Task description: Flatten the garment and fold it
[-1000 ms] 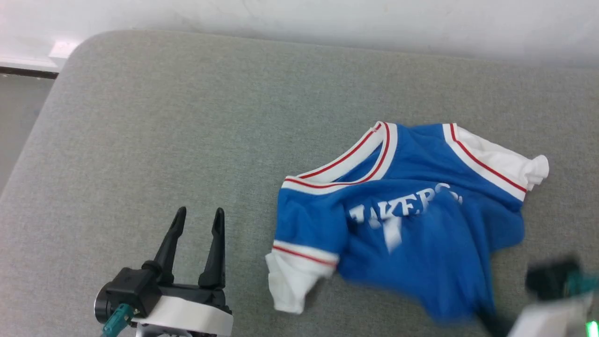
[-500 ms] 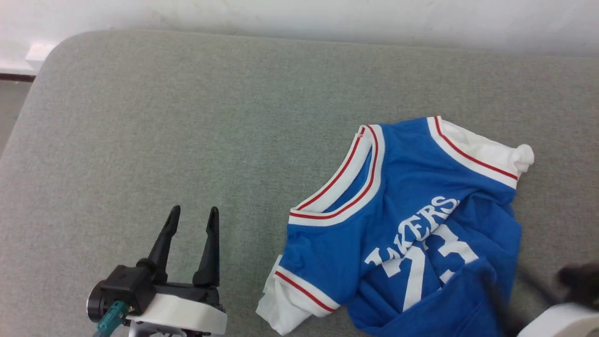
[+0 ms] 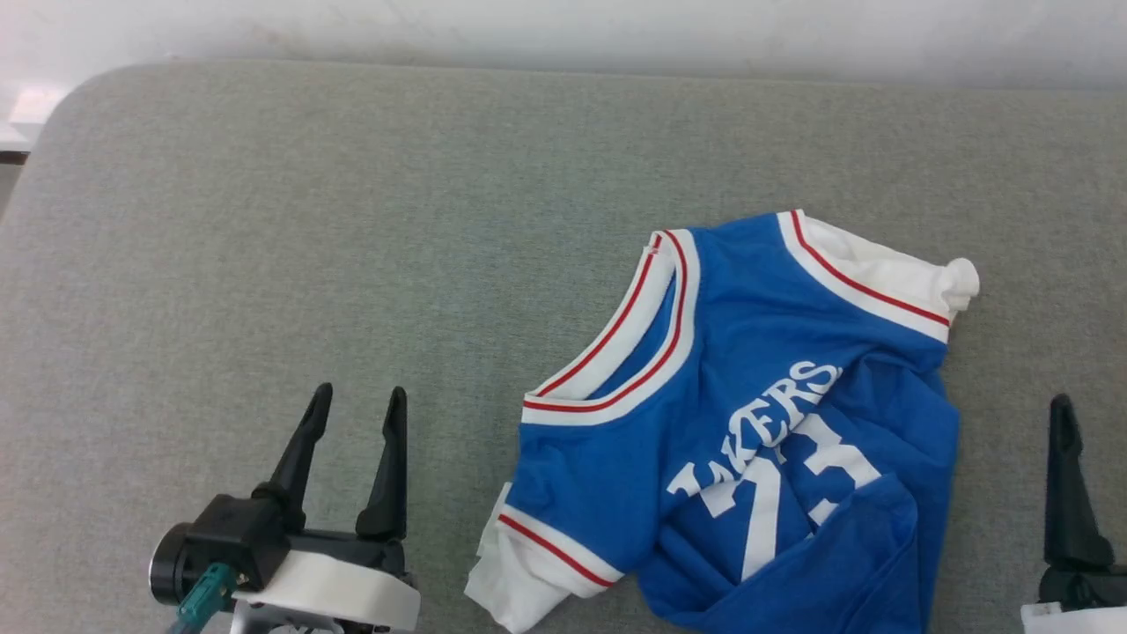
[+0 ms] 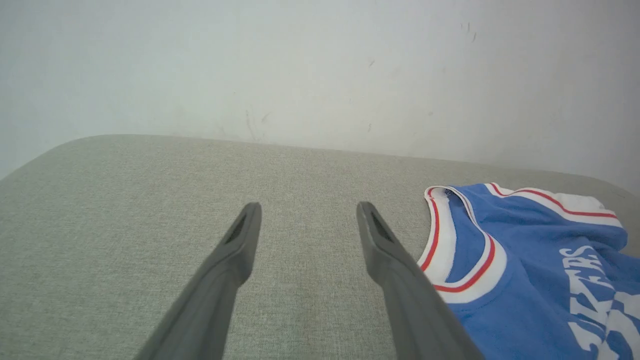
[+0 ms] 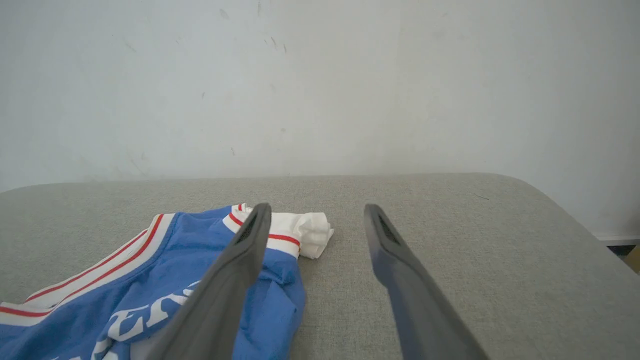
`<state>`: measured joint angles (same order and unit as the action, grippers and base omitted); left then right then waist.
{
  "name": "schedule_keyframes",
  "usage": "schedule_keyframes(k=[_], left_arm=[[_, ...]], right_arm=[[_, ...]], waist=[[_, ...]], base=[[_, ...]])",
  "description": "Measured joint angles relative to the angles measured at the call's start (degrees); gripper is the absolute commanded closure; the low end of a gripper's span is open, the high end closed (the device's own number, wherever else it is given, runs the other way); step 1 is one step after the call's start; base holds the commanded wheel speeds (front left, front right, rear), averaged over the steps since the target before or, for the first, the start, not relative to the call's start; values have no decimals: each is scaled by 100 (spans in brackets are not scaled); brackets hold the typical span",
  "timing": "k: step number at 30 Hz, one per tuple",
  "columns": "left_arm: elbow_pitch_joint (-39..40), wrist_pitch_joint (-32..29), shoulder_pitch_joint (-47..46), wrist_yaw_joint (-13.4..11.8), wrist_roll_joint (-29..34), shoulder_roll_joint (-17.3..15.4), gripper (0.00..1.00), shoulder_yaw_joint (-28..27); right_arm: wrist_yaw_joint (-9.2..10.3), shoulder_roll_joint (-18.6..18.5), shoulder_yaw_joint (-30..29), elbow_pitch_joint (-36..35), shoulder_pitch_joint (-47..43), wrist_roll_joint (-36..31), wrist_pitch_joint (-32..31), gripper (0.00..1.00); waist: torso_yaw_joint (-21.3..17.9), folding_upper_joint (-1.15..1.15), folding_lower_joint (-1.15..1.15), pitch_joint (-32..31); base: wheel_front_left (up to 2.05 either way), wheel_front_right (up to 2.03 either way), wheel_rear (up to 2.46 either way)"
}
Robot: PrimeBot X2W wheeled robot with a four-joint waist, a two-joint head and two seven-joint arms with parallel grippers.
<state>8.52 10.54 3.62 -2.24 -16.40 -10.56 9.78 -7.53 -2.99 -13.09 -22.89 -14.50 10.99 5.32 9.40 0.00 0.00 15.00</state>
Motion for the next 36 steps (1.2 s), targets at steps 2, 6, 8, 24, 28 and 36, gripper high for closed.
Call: schedule_keyframes(k=[2,6,8,24,28,36], left_arm=[[102,-151,7,-9,36,-71,0,22],[389,-681,-56,1,130,-244,0,148],[498,-1217,-165,134,103,-356,0,289],[-261,-4145,-1380,632,-294,-613,0,1222],[-324,-4153,-1573,673,-327,-665,100,1205],[69,-3969,-2363,825,-219,-1144,100,1010]], right_arm=[[-1,0,37,104,3,0,107,0],[-1,0,3,164,51,-2,179,0],[-1,0,-33,165,112,-4,177,0],[-1,1,160,255,387,26,78,0],[-1,1,152,281,396,56,86,0],[-1,0,66,304,392,99,127,0]], waist=[[-53,0,0,21],[-139,0,0,89],[-165,0,0,144],[-470,0,0,653],[-628,0,0,731],[-803,0,1,815]], base=[[0,0,0],[0,0,0],[0,0,0],[0,0,0],[0,0,0],[0,0,0]])
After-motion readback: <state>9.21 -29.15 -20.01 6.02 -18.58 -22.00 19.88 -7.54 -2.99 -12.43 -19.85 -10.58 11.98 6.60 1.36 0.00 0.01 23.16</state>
